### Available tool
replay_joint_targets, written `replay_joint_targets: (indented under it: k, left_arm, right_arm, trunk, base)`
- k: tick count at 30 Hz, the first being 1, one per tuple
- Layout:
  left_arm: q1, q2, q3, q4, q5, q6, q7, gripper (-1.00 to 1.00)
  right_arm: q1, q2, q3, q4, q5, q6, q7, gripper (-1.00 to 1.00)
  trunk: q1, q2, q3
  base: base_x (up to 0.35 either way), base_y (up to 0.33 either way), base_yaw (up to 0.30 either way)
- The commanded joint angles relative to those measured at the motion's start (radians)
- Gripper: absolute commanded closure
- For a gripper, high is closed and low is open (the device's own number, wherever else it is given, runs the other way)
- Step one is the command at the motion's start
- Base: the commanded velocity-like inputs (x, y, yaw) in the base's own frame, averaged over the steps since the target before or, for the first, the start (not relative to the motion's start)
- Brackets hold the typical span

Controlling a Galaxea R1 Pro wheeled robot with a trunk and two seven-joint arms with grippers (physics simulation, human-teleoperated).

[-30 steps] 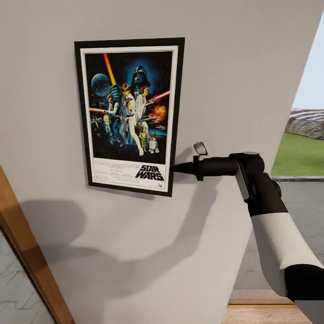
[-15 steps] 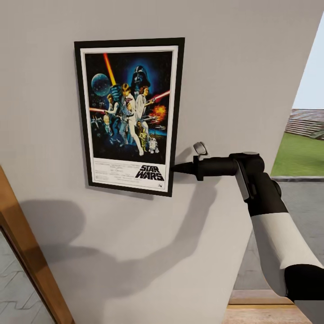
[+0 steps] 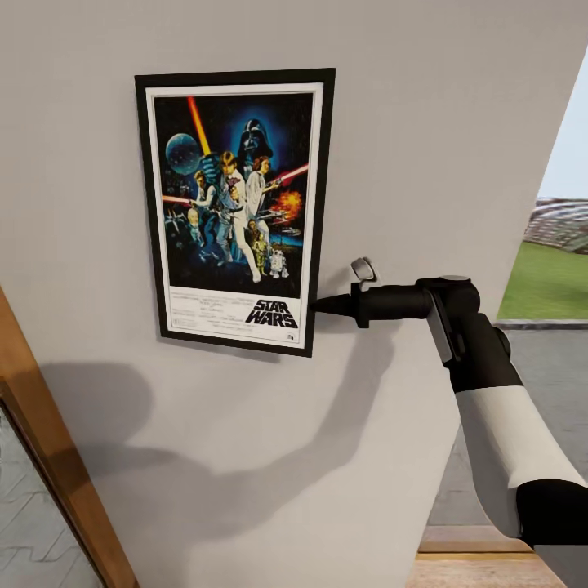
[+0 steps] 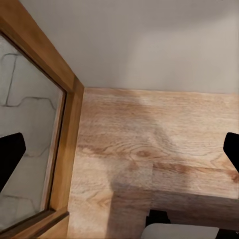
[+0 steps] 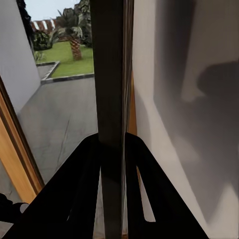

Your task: Pick up the poster from the kitchen countertop and hang it on one of the wall nails in the kitchen.

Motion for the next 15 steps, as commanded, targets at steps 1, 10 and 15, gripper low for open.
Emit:
replay_joint_targets:
  k: [1,10,15]
  left_arm:
    - [0.001,0.000,0.001,-0.003,0.000,0.006,-0.001,-1.00]
    - [0.001,0.000,0.001,-0.003,0.000,0.005,-0.001,-1.00]
    - [0.001,0.000,0.001,-0.003,0.000,0.006,-0.001,-1.00]
  right_arm:
    - [0.000,-0.001,0.002,0.000,-0.005,0.014,0.003,1.00]
    - [0.000,-0.001,0.002,0.000,-0.005,0.014,0.003,1.00]
    - [0.000,-0.001,0.002,0.000,-0.005,0.014,0.003,1.00]
  trunk:
    - [0.000,-0.001,0.000]
    - [0.000,-0.001,0.000]
    - [0.000,-0.001,0.000]
  base:
    - [0.000,0.065,0.000]
    - [0.000,0.019,0.000]
    - [0.000,0.003,0.000]
